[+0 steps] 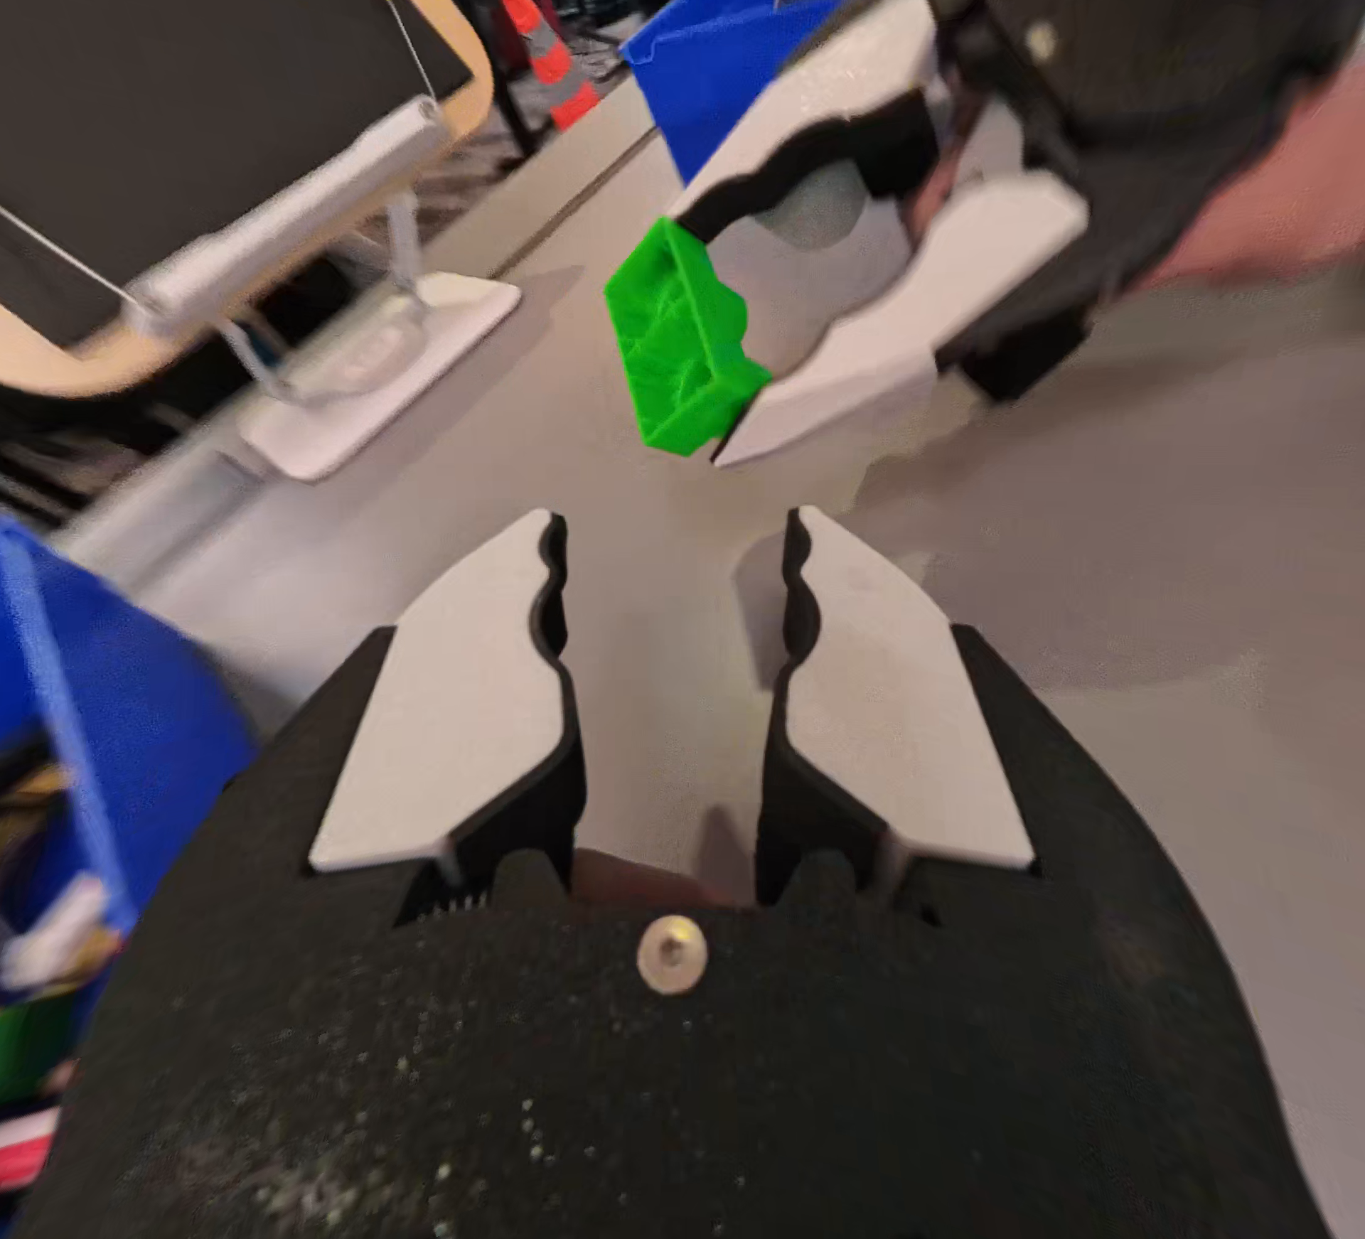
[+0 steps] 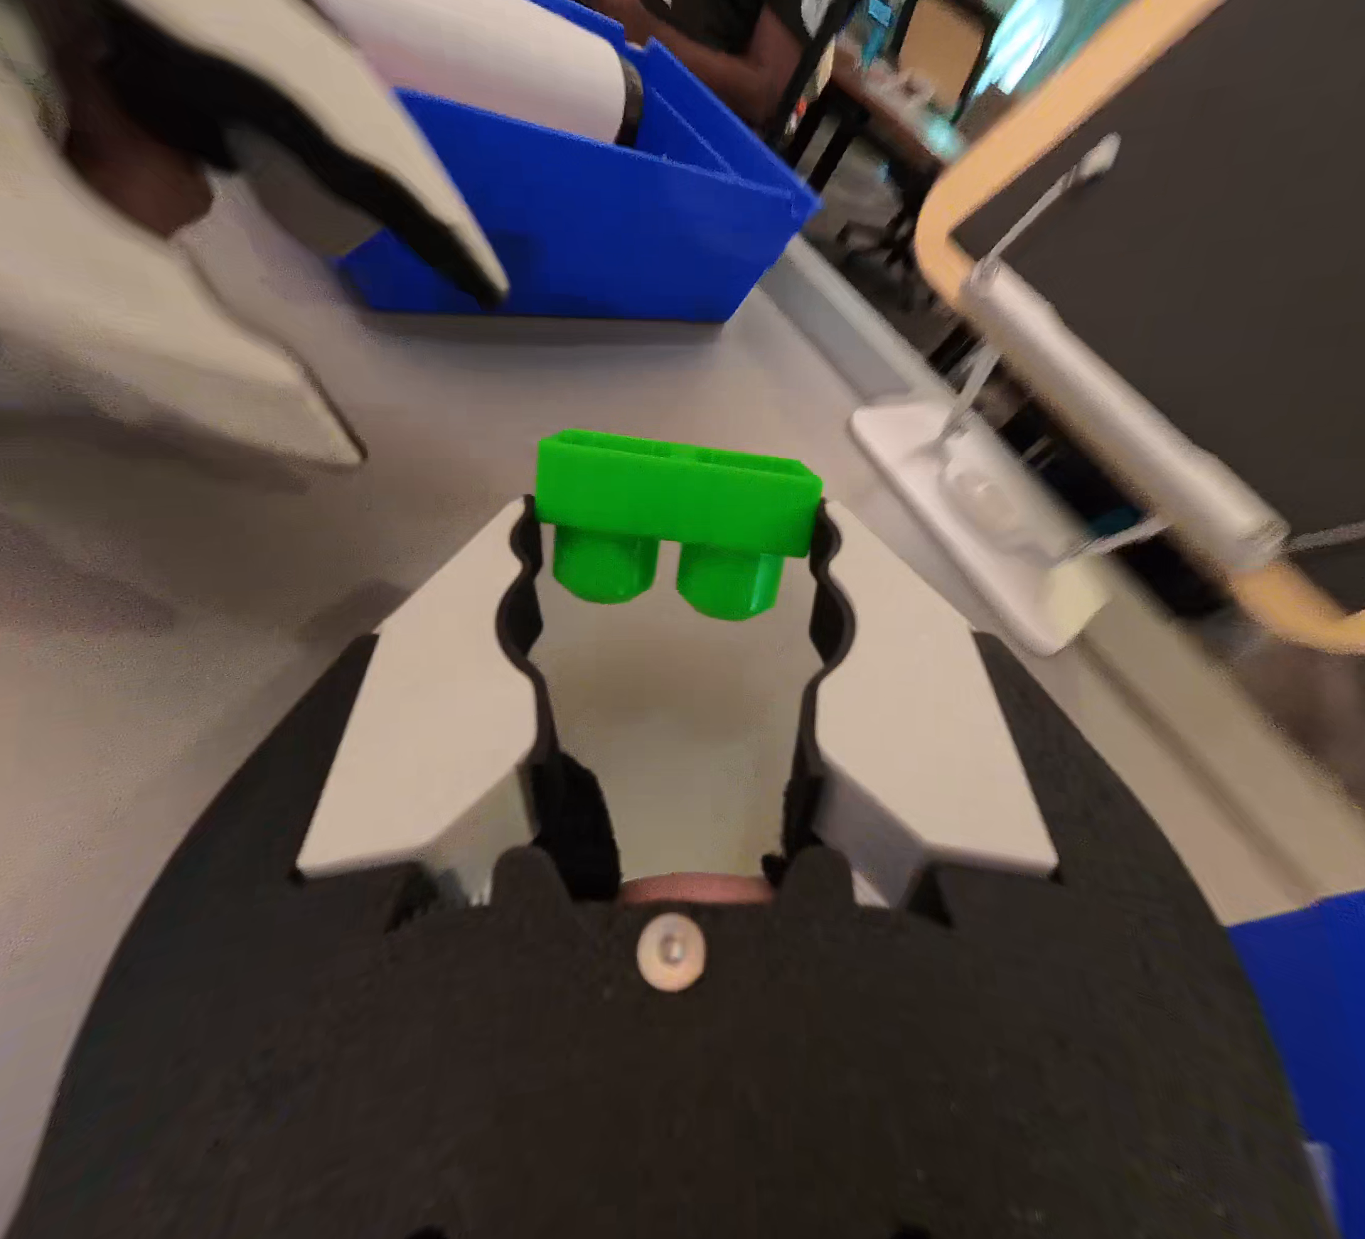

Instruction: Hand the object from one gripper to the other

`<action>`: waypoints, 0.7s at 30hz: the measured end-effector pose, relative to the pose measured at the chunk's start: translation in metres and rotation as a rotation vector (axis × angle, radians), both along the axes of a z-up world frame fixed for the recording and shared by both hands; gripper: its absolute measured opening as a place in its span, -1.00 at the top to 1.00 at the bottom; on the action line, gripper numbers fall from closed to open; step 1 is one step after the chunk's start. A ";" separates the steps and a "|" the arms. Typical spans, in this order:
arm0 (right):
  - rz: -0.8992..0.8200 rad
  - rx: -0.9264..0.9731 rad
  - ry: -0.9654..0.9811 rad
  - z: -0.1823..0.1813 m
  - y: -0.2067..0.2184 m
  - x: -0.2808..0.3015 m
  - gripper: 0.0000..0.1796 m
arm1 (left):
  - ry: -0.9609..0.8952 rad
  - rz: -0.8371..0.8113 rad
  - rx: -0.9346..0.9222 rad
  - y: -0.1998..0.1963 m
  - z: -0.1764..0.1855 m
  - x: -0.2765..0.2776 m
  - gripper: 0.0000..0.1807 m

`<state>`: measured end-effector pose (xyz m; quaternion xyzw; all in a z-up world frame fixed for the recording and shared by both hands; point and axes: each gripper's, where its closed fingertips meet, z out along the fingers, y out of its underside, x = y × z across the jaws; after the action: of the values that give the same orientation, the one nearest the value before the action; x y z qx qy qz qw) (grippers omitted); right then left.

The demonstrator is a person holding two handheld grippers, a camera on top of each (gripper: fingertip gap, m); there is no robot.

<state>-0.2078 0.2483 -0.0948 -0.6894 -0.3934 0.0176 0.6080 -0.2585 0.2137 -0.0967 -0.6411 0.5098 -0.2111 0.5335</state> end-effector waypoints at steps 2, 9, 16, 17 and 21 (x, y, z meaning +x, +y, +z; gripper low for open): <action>0.042 0.164 -0.173 0.005 -0.008 -0.009 0.18 | -0.103 -0.047 -0.208 -0.004 0.005 0.002 0.33; 0.022 0.480 -0.513 0.013 -0.028 -0.045 0.18 | -0.141 -0.075 -0.317 -0.010 0.002 0.007 0.29; 0.004 0.536 -0.595 0.002 -0.031 -0.052 0.18 | -0.108 -0.059 -0.299 -0.008 -0.001 0.010 0.60; 0.008 0.543 -0.580 0.002 -0.032 -0.052 0.18 | -0.106 -0.064 -0.305 -0.009 -0.003 0.010 0.60; 0.026 0.603 -0.506 0.009 -0.040 -0.047 0.23 | -0.206 -0.061 -0.353 -0.004 0.010 0.005 0.60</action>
<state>-0.2550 0.2086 -0.0853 -0.4573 -0.5271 -0.2616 0.6668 -0.2530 0.2097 -0.0868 -0.6840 0.4266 -0.3778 0.4555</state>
